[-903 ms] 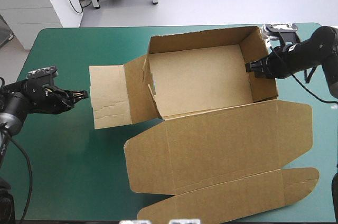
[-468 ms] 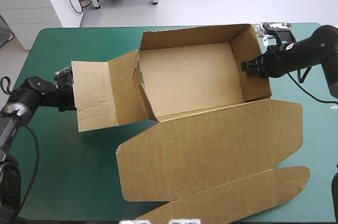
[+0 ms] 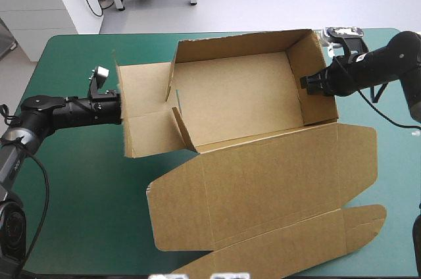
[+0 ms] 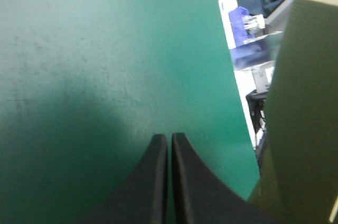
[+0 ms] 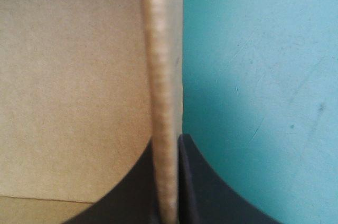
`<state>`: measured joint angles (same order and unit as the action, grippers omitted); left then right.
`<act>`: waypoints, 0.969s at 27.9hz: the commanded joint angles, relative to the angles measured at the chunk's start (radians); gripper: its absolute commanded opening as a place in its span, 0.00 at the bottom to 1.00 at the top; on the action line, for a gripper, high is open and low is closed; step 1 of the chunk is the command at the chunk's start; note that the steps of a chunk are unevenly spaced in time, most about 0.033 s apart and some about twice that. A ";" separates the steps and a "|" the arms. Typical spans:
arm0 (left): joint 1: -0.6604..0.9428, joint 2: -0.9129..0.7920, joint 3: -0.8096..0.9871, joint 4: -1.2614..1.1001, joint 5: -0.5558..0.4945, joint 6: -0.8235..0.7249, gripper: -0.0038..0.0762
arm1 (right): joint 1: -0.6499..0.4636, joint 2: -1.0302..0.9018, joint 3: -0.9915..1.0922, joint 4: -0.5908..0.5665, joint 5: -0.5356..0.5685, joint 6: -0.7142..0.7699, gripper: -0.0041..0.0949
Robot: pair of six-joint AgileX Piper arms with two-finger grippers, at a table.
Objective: Fold the box
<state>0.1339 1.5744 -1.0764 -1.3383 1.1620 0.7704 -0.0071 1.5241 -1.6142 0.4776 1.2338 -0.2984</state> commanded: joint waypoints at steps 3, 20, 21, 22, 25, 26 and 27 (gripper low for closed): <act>-0.003 -0.050 -0.027 -0.186 0.135 0.033 0.06 | -0.009 -0.036 -0.026 0.001 -0.054 0.031 0.02; -0.125 -0.108 -0.027 -0.269 0.135 0.033 0.06 | -0.009 -0.036 -0.026 -0.096 -0.111 0.115 0.02; -0.146 -0.108 -0.027 -0.280 0.135 0.040 0.06 | -0.009 -0.036 -0.026 -0.109 -0.111 0.124 0.02; -0.154 -0.108 -0.027 -0.292 0.135 0.049 0.06 | -0.009 -0.036 -0.026 -0.112 -0.111 0.124 0.02; -0.171 -0.110 -0.029 -0.333 0.135 0.062 0.08 | -0.009 -0.036 -0.026 -0.114 -0.107 0.124 0.02; -0.176 -0.118 -0.029 -0.349 0.135 0.062 0.12 | -0.009 -0.036 -0.026 -0.114 -0.107 0.124 0.02; -0.176 -0.123 -0.029 -0.355 0.135 0.062 0.16 | -0.007 -0.036 -0.026 -0.114 -0.107 0.124 0.02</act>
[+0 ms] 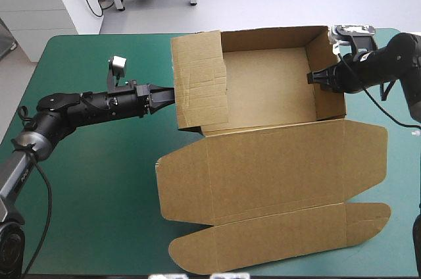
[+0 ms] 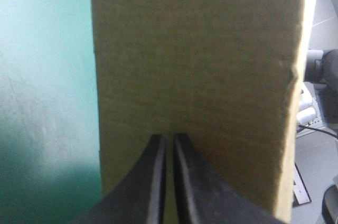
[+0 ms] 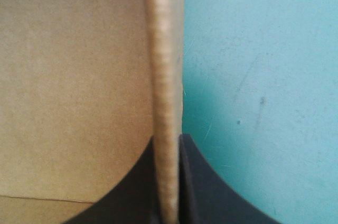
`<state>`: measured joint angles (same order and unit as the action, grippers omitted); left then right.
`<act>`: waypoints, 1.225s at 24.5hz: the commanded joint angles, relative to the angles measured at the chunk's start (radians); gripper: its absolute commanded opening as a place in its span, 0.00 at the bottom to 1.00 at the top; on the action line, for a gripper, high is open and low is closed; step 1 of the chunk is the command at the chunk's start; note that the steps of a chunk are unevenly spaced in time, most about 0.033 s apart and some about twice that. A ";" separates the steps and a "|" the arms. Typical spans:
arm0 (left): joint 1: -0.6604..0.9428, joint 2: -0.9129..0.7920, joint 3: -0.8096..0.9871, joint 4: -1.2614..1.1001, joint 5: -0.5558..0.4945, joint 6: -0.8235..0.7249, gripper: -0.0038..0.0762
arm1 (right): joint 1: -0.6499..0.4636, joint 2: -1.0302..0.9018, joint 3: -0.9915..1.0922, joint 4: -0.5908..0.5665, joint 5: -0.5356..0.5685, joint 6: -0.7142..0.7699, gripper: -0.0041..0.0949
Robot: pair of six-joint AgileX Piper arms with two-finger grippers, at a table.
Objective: Fold the box
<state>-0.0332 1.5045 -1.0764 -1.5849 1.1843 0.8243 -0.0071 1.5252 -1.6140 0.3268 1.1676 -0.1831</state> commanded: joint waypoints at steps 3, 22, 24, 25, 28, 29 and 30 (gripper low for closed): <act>-0.011 -0.068 -0.029 -0.125 0.113 0.008 0.36 | -0.005 -0.037 -0.027 0.044 -0.043 0.007 0.02; -0.025 -0.073 -0.303 0.266 0.074 -0.263 0.63 | 0.106 -0.037 -0.027 -0.029 -0.127 0.084 0.03; -0.026 -0.073 -0.322 0.335 0.074 -0.300 0.63 | 0.106 -0.037 -0.027 -0.029 -0.127 0.091 0.03; -0.026 -0.073 -0.331 0.364 0.073 -0.317 0.63 | 0.106 -0.037 -0.027 -0.029 -0.127 0.091 0.03; -0.026 -0.073 -0.350 0.409 0.073 -0.355 0.63 | 0.112 -0.037 -0.027 -0.029 -0.127 0.101 0.03; -0.027 -0.073 -0.356 0.416 0.070 -0.357 0.63 | 0.115 -0.037 -0.027 -0.035 -0.127 0.106 0.03; -0.027 -0.073 -0.358 0.416 0.063 -0.359 0.63 | 0.120 -0.037 -0.027 -0.042 -0.127 0.106 0.03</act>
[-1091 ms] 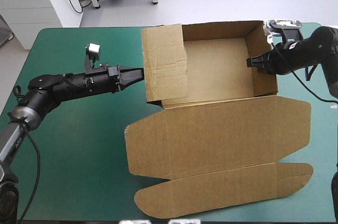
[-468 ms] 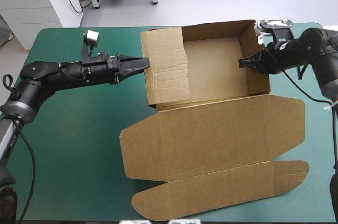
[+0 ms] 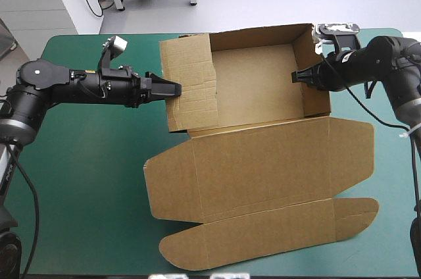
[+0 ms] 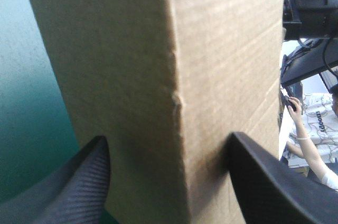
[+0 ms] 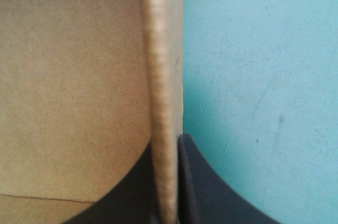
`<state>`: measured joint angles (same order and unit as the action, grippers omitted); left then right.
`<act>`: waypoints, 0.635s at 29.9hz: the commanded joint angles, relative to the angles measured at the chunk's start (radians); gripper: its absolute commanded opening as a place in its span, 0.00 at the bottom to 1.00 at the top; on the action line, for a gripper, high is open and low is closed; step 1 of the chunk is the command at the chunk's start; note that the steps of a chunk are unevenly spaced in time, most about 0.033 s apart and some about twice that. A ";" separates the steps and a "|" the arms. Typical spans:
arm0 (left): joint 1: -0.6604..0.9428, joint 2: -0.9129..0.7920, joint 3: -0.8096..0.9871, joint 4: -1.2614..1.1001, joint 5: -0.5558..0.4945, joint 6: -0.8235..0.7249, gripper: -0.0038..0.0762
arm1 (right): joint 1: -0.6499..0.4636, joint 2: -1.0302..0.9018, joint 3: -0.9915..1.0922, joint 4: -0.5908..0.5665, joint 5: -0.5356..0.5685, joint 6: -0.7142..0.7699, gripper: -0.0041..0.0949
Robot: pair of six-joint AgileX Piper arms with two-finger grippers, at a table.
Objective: Fold the box
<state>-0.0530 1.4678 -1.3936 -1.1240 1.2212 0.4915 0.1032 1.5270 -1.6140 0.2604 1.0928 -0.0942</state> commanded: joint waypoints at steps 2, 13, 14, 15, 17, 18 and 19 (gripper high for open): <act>-0.011 -0.037 -0.041 -0.051 0.013 -0.044 0.63 | 0.026 -0.039 -0.027 -0.002 -0.052 0.037 0.03; -0.131 -0.037 -0.049 0.043 -0.089 -0.125 0.63 | 0.094 -0.039 -0.028 -0.107 -0.060 0.087 0.03; -0.140 -0.037 -0.049 0.083 -0.098 -0.150 0.63 | 0.094 -0.039 -0.028 -0.111 -0.060 0.087 0.03; -0.147 -0.037 -0.049 0.125 -0.103 -0.173 0.63 | 0.094 -0.039 -0.028 -0.113 -0.060 0.087 0.03; -0.166 -0.037 -0.049 0.185 -0.110 -0.207 0.63 | 0.094 -0.039 -0.028 -0.125 -0.060 0.087 0.03; -0.176 -0.037 -0.049 0.209 -0.118 -0.225 0.63 | 0.094 -0.039 -0.028 -0.130 -0.060 0.087 0.03; -0.187 -0.037 -0.052 0.229 -0.130 -0.237 0.63 | 0.094 -0.039 -0.028 -0.133 -0.060 0.094 0.03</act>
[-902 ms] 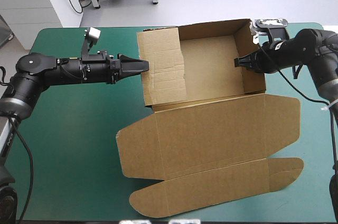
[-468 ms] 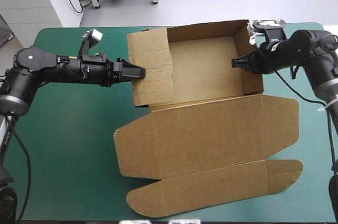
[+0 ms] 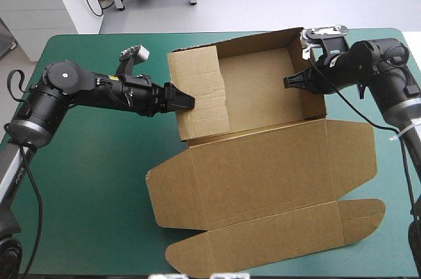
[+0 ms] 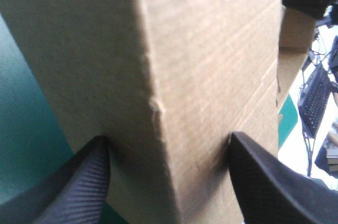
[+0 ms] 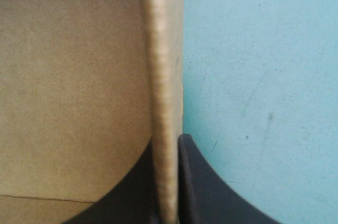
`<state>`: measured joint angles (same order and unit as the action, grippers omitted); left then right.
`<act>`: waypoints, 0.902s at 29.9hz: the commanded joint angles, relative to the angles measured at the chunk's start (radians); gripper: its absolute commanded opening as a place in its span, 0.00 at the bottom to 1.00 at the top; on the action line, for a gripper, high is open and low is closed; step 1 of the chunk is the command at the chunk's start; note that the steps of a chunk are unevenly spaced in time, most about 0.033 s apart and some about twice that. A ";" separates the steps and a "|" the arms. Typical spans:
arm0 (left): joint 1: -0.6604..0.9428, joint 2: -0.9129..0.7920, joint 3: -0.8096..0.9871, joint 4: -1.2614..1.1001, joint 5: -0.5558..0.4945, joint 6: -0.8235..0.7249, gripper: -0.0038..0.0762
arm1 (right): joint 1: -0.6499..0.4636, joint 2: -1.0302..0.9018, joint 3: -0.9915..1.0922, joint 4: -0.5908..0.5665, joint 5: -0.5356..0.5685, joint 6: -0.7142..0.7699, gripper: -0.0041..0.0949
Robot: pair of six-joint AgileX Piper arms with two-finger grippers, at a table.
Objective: Fold the box
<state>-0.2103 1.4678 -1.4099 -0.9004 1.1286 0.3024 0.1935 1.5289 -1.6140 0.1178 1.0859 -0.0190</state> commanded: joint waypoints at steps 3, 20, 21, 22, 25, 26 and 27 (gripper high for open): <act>-0.070 -0.037 -0.055 0.114 -0.075 -0.116 0.63 | 0.003 -0.041 -0.028 0.009 -0.057 0.019 0.03; -0.235 0.021 -0.202 0.599 -0.157 -0.568 0.61 | 0.003 0.002 -0.030 0.167 -0.098 0.031 0.03; -0.235 0.021 -0.202 0.619 -0.153 -0.576 0.60 | 0.003 0.006 -0.030 0.167 -0.098 0.031 0.03; -0.235 0.021 -0.202 0.630 -0.148 -0.583 0.58 | 0.003 0.008 -0.030 0.167 -0.098 0.031 0.03; -0.235 0.024 -0.202 0.621 -0.142 -0.583 0.48 | 0.003 0.017 -0.030 0.195 -0.092 0.031 0.03; -0.235 0.024 -0.202 0.616 -0.142 -0.583 0.44 | 0.003 0.022 -0.030 0.215 -0.090 0.029 0.03; -0.235 0.031 -0.202 0.610 -0.139 -0.583 0.38 | 0.003 0.026 -0.030 0.236 -0.090 0.027 0.03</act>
<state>-0.4388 1.5234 -1.5813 -0.2550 1.0264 -0.2692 0.1945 1.5862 -1.6140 0.2547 1.0475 0.0053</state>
